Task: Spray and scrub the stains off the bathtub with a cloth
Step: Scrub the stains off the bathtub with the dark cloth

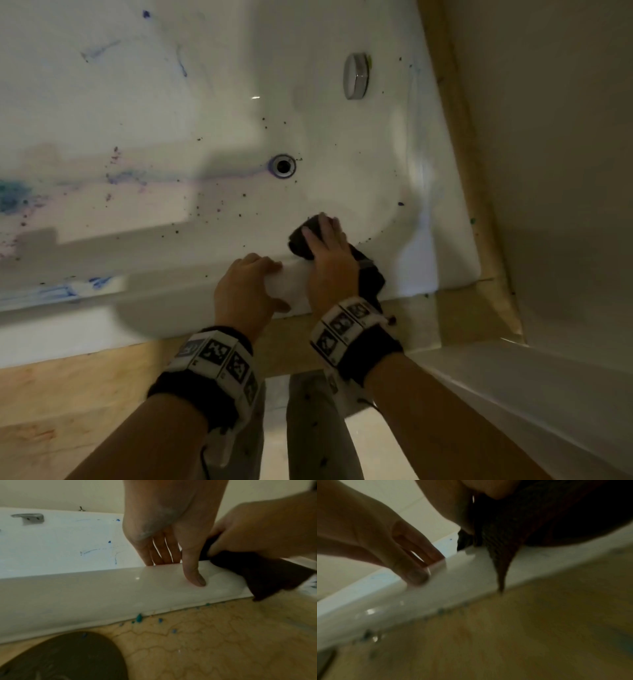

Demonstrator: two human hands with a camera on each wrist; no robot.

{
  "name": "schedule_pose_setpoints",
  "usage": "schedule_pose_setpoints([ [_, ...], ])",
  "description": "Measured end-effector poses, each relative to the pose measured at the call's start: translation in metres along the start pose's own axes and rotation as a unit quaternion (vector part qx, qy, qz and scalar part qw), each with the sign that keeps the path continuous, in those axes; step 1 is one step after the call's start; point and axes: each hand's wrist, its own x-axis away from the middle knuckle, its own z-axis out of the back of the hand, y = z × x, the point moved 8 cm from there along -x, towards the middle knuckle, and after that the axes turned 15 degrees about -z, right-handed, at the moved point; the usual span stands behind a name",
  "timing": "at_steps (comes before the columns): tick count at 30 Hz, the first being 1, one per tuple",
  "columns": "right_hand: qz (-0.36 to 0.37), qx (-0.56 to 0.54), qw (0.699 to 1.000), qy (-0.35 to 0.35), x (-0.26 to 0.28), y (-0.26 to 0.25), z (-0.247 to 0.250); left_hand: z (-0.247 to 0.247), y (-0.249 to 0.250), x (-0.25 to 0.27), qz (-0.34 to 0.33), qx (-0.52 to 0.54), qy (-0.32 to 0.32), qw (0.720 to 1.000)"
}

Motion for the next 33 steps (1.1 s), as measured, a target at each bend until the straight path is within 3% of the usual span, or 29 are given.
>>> schedule_pose_setpoints([
  [2, -0.012, -0.031, 0.995, -0.097, -0.015, -0.014, -0.009, 0.002, -0.001, -0.001, -0.004, -0.006, 0.0, 1.0],
  [6, -0.049, -0.181, 0.982, 0.025, -0.046, -0.002, 0.067, 0.004, -0.003, 0.0, -0.016, 0.033, 0.012, 0.999],
  [8, -0.043, -0.181, 0.981, 0.055, -0.049, 0.019, 0.101, 0.003, -0.004, 0.0, -0.022, 0.045, 0.01, 0.999],
  [11, -0.093, -0.143, 0.976, 0.134, -0.034, 0.063, 0.124, 0.002, -0.004, -0.002, -0.026, 0.041, -0.003, 0.999],
  [15, -0.192, -0.083, 0.963, 0.172, 0.021, 0.092, 0.073, 0.0, -0.007, -0.003, -0.037, 0.042, -0.018, 0.998],
  [17, -0.11, -0.047, 0.976, 0.184, 0.039, 0.059, 0.037, 0.001, -0.009, -0.006, -0.046, 0.049, -0.024, 0.997],
  [21, 0.022, 0.013, 0.999, 0.032, 0.021, -0.01, -0.015, 0.005, -0.022, -0.012, -0.065, 0.054, -0.037, 0.996],
  [24, -0.044, -0.007, 0.994, -0.096, -0.031, -0.02, -0.012, 0.007, -0.04, -0.005, -0.035, 0.05, -0.024, 0.998],
  [26, -0.091, -0.122, 0.984, -0.093, -0.057, -0.028, 0.027, 0.007, -0.043, -0.002, -0.026, 0.061, -0.021, 0.998],
  [28, -0.082, -0.175, 0.979, -0.069, -0.064, -0.036, 0.068, 0.008, -0.045, -0.003, -0.025, 0.068, -0.029, 0.997],
  [31, 0.002, -0.112, 0.989, -0.099, -0.041, -0.045, 0.084, 0.009, -0.045, -0.007, -0.026, 0.076, -0.037, 0.996],
  [33, 0.035, -0.062, 0.984, -0.163, -0.016, -0.039, 0.056, 0.009, -0.046, -0.007, -0.021, 0.079, -0.033, 0.996],
])
